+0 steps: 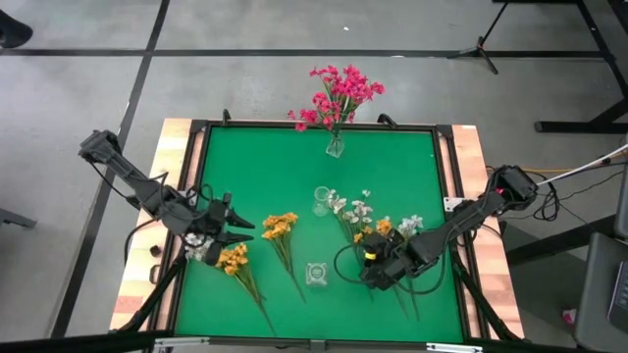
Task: Sort flowers into vase by color
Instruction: Put the middle white flowers into the middle transparent vase
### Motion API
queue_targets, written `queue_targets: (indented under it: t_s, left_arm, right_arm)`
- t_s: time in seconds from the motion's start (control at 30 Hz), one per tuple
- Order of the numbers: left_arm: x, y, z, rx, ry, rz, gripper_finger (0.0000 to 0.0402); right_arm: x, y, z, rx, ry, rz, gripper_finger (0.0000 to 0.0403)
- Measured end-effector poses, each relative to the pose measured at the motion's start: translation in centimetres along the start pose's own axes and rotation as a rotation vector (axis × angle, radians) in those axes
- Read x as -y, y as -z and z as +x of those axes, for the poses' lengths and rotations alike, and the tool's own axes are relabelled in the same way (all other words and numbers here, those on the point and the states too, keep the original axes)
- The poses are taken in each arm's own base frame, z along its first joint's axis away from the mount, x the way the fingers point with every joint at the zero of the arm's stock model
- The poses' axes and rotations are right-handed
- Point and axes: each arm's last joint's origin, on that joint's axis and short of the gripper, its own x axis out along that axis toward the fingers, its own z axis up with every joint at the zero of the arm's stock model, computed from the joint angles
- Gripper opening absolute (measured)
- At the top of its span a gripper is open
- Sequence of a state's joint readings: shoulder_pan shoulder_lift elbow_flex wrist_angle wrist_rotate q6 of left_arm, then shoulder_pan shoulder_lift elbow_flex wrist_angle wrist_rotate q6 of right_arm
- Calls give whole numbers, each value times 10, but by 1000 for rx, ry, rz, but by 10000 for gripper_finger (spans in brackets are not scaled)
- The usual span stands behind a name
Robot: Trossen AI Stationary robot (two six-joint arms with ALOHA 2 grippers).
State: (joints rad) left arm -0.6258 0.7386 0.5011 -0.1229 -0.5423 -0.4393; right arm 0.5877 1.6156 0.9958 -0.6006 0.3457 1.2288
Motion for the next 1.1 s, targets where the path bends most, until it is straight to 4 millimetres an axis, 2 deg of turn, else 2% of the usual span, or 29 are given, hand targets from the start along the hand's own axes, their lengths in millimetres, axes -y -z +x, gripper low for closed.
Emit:
queue_targets:
  t_s: [0.13,0.53,1.1]
  left_arm:
    - [2,4,5,-25,-12,17,137]
    - [3,5,7,-31,-14,15,137]
    - [1,4,7,-10,-57,24,137]
  right_arm:
    - [-2,0,4,15,-1,5,179]
    - [-3,15,36,-88,70,1,179]
    - [-6,12,37,-33,50,15,179]
